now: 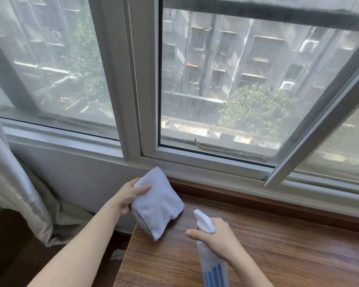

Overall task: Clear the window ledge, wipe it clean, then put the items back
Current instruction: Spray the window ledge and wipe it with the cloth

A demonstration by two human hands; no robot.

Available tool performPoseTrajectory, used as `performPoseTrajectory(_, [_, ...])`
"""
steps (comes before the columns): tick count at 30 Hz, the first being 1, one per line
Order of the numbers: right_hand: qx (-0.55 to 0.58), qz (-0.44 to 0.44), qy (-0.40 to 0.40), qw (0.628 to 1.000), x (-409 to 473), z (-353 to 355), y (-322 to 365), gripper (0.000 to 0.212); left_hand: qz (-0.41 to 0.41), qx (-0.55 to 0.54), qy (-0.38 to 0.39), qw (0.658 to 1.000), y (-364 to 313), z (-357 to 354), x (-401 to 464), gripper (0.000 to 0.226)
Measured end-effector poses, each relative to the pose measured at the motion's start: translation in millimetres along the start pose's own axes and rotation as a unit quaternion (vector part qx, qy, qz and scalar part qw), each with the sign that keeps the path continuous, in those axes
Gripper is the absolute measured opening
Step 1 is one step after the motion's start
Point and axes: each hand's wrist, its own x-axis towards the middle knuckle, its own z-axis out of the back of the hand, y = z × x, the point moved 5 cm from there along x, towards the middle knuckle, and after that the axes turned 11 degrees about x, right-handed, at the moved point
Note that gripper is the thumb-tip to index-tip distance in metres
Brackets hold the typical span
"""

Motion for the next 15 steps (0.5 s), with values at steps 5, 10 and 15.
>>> performPoseTrajectory(5, [0.006,-0.008,-0.003,1.000,5.0,8.3,-4.8,0.043,0.026,0.075,-0.012,0.997,10.0,-11.4,19.3,0.046])
performPoseTrajectory(10, [-0.009,-0.010,-0.012,1.000,12.7,12.0,-3.4,0.041,0.025,0.453,-0.119,0.883,13.5,-1.5,29.3,0.050])
performPoseTrajectory(15, [0.005,-0.010,-0.012,1.000,17.1,12.7,-3.7,0.042,0.193,0.502,0.028,0.843,25.1,-1.7,27.9,0.062])
